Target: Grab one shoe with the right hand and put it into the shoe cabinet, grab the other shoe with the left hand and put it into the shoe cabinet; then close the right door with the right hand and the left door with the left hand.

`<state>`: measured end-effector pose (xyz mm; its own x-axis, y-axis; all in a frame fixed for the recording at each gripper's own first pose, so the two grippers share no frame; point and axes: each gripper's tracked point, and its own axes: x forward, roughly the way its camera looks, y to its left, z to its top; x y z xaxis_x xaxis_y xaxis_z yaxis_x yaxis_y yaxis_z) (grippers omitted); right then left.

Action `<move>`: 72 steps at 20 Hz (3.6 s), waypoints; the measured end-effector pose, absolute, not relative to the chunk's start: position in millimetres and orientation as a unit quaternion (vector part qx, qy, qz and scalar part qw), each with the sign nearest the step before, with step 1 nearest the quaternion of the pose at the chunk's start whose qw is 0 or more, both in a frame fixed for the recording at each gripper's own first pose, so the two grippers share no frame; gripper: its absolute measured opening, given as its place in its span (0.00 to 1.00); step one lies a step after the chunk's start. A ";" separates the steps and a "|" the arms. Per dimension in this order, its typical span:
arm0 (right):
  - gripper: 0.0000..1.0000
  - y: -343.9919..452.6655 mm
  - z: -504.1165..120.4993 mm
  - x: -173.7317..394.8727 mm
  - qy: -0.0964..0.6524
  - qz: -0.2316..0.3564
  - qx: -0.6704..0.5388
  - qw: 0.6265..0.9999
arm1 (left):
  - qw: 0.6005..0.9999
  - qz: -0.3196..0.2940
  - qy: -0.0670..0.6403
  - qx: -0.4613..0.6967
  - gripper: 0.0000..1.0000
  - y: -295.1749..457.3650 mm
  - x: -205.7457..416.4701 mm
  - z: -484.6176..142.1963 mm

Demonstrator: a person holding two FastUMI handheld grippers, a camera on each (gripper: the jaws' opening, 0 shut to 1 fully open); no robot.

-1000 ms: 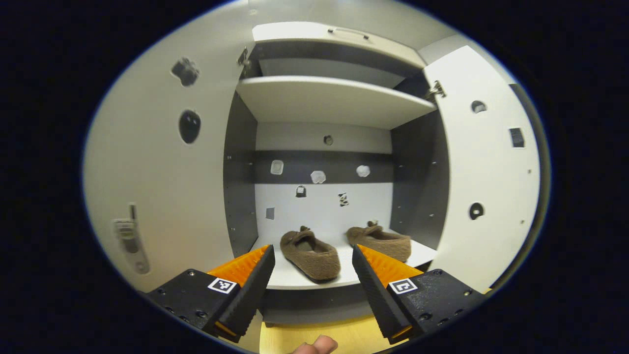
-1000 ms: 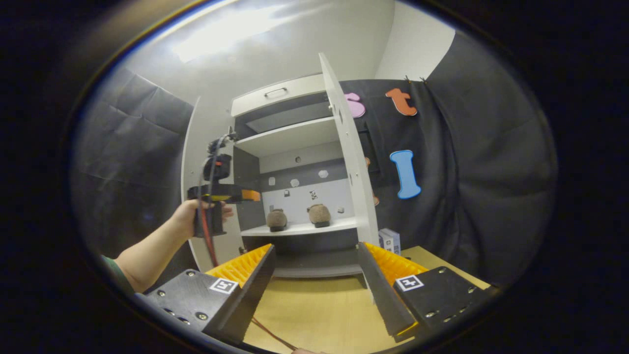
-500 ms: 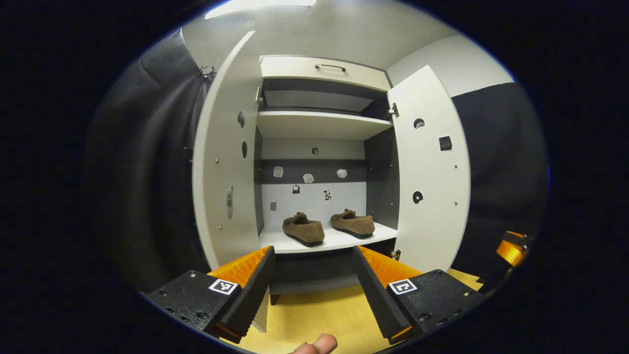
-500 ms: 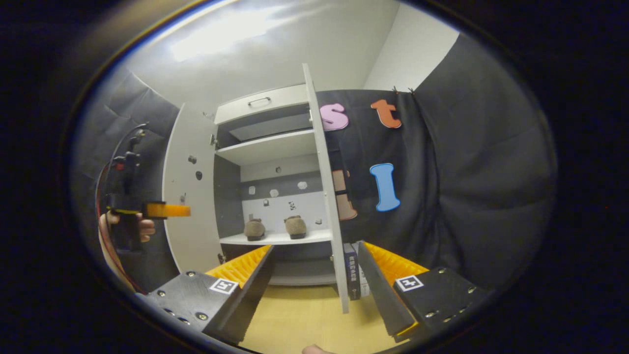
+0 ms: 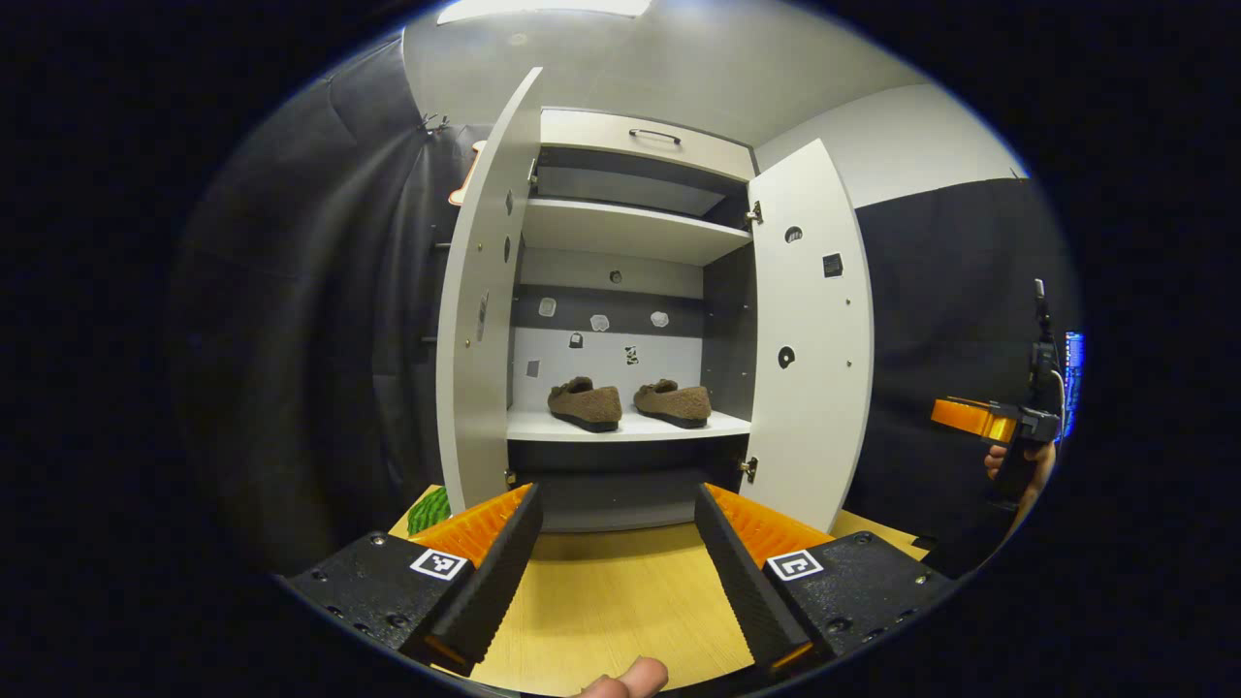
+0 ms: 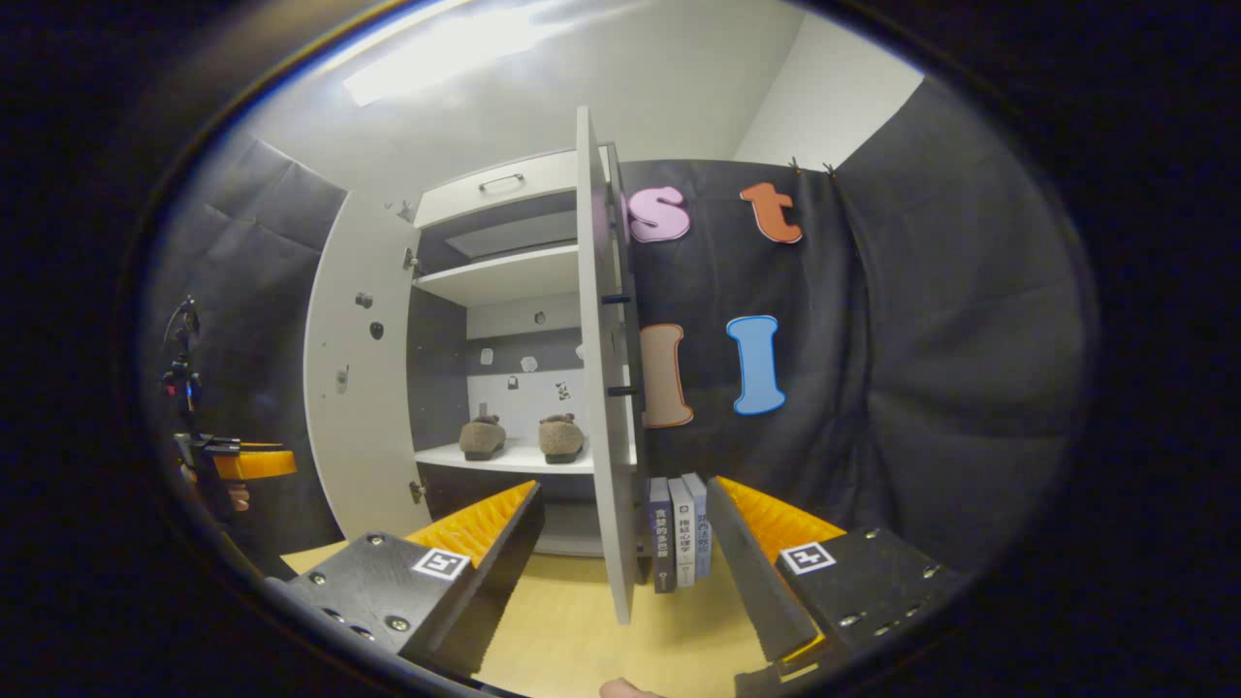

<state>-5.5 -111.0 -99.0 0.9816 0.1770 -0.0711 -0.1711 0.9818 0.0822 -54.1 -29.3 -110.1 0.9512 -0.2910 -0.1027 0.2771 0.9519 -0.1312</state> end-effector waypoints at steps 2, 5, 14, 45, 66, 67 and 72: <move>1.00 -126.2 -95.9 12.3 0.048 0.095 0.037 0.994 | 0.982 -0.161 0.067 -0.078 0.96 -40.5 -59.9 -116.2; 1.00 -156.5 -87.7 49.7 0.066 0.097 0.031 0.993 | 0.981 -0.167 0.065 -0.081 0.97 -42.5 -61.8 -116.4; 1.00 -215.9 -63.3 134.6 0.070 0.058 -0.004 0.996 | 0.984 -0.149 0.050 -0.078 0.97 -29.6 -56.3 -118.6; 0.95 -57.4 -43.2 159.1 0.050 0.064 -0.005 0.997 | 0.986 -0.143 0.022 -0.079 0.96 -12.6 -63.0 -118.3; 0.95 17.4 -116.8 131.3 0.098 0.073 0.069 0.990 | 0.995 -0.066 0.029 -0.072 0.96 60.6 -49.7 -119.9; 0.95 12.8 -118.7 121.0 0.092 0.069 0.064 0.991 | 0.995 -0.054 0.029 -0.081 0.96 73.3 -46.1 -118.8; 0.95 3.7 -130.1 68.2 0.071 0.058 0.082 0.992 | 0.994 -0.014 0.033 -0.101 0.96 128.4 -23.6 -107.0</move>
<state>68.2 3.7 -130.1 0.9833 0.1269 -0.1304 -0.1037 0.9798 0.1712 -23.6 128.4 -107.0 0.9974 -0.0345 -0.0625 0.0213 0.9792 -0.2018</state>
